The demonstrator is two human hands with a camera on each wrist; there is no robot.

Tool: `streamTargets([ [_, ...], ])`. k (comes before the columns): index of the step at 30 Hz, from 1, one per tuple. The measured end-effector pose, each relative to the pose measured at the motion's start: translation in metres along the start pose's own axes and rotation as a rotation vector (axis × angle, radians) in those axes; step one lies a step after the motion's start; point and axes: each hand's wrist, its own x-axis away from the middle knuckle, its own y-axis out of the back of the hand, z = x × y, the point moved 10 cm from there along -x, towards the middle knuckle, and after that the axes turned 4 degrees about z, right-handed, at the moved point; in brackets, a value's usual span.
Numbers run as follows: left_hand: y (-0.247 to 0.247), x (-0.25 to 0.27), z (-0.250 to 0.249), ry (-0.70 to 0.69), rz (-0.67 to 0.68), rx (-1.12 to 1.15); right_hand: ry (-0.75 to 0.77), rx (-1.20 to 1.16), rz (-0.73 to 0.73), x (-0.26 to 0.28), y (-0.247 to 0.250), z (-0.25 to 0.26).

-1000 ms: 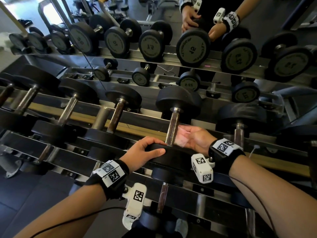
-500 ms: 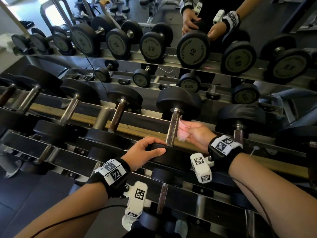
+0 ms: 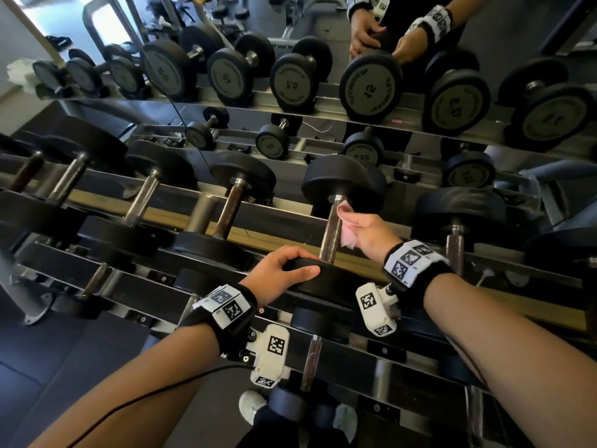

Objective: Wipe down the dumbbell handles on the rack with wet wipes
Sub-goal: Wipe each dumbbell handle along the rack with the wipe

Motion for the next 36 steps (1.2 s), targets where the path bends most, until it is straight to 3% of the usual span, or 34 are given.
streamTargets([
  [4,-0.001,-0.001,-0.001,-0.021,0.024,-0.023,0.083,0.169,0.093,0.004,-0.004,-0.016],
  [8,-0.002,-0.003,-0.002,-0.01,0.03,0.007,0.029,0.27,0.194,0.017,-0.01,-0.038],
  [14,-0.005,-0.001,-0.004,0.004,-0.01,0.042,-0.047,0.09,0.215,0.018,-0.016,-0.044],
  [17,-0.003,0.003,-0.004,-0.004,-0.046,0.051,-0.031,0.114,0.197,0.027,-0.019,-0.041],
  [19,0.001,0.005,-0.003,-0.032,-0.104,0.021,-0.015,0.233,0.172,0.036,-0.016,-0.039],
  [23,0.01,0.019,-0.003,-0.113,-0.199,0.007,-0.011,0.749,0.174,0.047,-0.011,-0.032],
  [25,0.014,0.029,0.002,-0.121,-0.228,0.066,-0.024,0.804,0.127,0.054,-0.01,-0.029],
  [28,0.015,0.044,0.007,-0.124,-0.215,0.064,0.015,0.714,0.026,0.068,-0.014,-0.016],
  [32,0.014,0.064,0.011,-0.121,-0.172,-0.08,0.08,0.258,-0.064,0.099,-0.025,0.006],
  [36,0.026,0.09,0.018,-0.113,-0.195,-0.016,0.296,0.35,-0.263,0.15,-0.031,0.041],
])
